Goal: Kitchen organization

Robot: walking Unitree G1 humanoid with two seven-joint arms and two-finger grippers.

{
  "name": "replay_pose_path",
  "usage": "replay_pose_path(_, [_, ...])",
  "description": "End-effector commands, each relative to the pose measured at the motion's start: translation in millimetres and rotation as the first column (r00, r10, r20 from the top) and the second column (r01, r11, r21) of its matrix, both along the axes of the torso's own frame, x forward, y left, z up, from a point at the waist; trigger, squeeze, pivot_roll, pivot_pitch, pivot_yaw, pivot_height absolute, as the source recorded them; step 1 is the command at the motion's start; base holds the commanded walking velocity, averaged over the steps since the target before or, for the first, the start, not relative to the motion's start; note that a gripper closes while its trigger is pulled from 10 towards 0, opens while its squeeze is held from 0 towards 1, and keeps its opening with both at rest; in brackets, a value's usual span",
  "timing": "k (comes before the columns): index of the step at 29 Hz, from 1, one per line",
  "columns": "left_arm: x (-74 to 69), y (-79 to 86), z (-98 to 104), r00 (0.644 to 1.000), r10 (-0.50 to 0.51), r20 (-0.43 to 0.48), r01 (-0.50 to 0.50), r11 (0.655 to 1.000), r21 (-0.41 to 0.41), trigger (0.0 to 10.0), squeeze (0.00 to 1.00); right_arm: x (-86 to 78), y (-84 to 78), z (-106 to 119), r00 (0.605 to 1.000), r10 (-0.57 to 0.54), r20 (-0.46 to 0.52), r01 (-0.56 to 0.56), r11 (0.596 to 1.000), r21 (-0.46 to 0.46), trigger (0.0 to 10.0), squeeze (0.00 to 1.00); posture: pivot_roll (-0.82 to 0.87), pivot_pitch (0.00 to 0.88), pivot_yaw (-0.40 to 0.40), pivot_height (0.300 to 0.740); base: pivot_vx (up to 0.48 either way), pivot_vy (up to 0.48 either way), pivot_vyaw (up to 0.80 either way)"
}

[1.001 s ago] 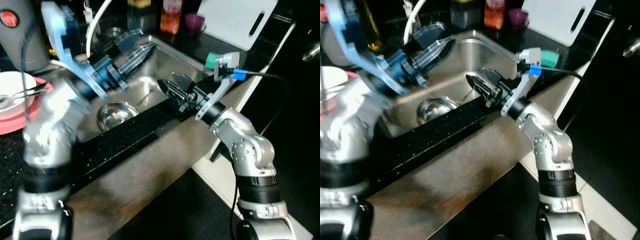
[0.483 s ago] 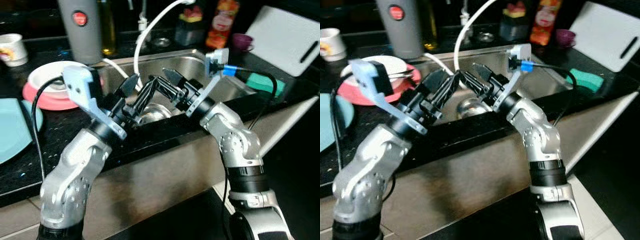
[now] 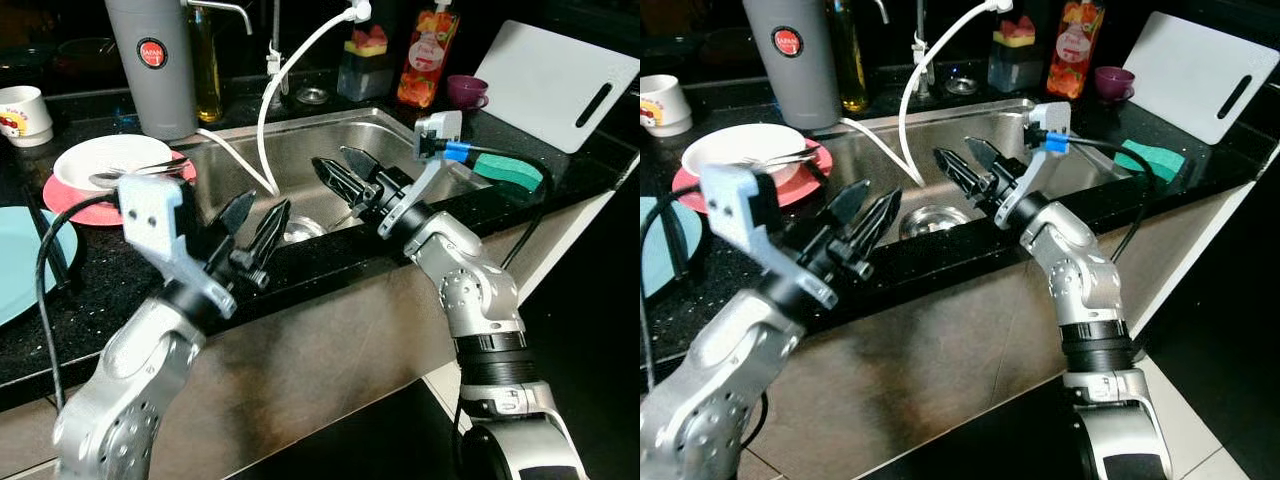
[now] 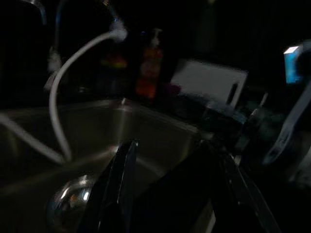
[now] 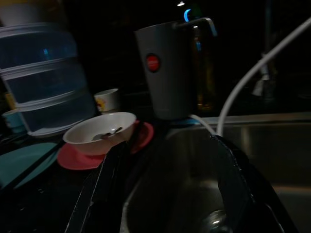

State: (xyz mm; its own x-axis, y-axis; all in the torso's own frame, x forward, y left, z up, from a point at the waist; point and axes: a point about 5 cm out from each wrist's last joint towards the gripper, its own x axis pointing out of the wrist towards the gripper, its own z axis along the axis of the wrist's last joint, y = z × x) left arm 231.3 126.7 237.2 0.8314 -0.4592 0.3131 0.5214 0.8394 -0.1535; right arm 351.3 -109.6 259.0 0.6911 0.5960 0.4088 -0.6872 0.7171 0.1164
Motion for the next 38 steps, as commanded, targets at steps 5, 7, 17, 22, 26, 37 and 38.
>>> replay_pose_path(5, [-4.3,20.6,-12,0.992,0.116,-0.039,-0.113,0.991,0.064,10.0,0.0,4.5,-8.0,-6,0.999,-0.047,-0.016,0.047,0.999,0.011,10.0,0.0,0.17,0.0,-0.051,0.74,0.0,0.0,0.0])
replay_pose_path(7, [-3.3,25.4,-15,0.986,0.162,-0.046,-0.159,0.985,0.07,10.0,0.0,2.1,-7.5,-17,0.998,0.006,-0.058,-0.004,1.0,0.028,10.0,0.0,0.17,0.0,-0.051,0.74,0.0,0.0,0.0])
replay_pose_path(17, [2.9,36.9,-11,0.945,0.327,-0.014,-0.325,0.943,0.066,10.0,0.0,-35.6,-18.8,-51,0.983,0.116,-0.144,-0.083,0.973,0.217,10.0,0.0,0.17,0.0,-0.065,0.74,0.0,0.0,0.0])
replay_pose_path(22, [-0.6,39.0,-14,0.929,0.369,-0.02,-0.367,0.927,0.081,10.0,0.0,-50.6,-21.8,-64,0.974,-0.079,-0.214,0.123,0.972,0.201,10.0,0.0,0.15,0.008,-0.051,0.74,0.0,0.0,0.0])
replay_pose_path(26, [-9.5,29.9,-24,0.918,0.394,-0.042,-0.388,0.916,0.098,10.0,0.0,-61.6,-23.5,-77,0.928,-0.257,-0.269,0.286,0.955,0.073,10.0,0.0,0.15,0.021,-0.043,0.74,0.0,0.0,0.0])
replay_pose_path(37, [-23.1,17.7,-41,0.874,0.482,-0.068,-0.473,0.874,0.112,10.0,0.0,-67.7,-30.4,-82,0.882,-0.409,-0.234,0.401,0.912,-0.087,10.0,0.0,0.14,0.021,-0.044,0.74,0.0,0.0,0.0])
replay_pose_path(38, [-23.1,17.7,-41,0.874,0.482,-0.068,-0.473,0.874,0.112,10.0,0.0,-67.7,-30.4,-82,0.882,-0.409,-0.234,0.401,0.912,-0.087,10.0,0.0,0.14,0.021,-0.044,0.74,0.0,0.0,0.0])
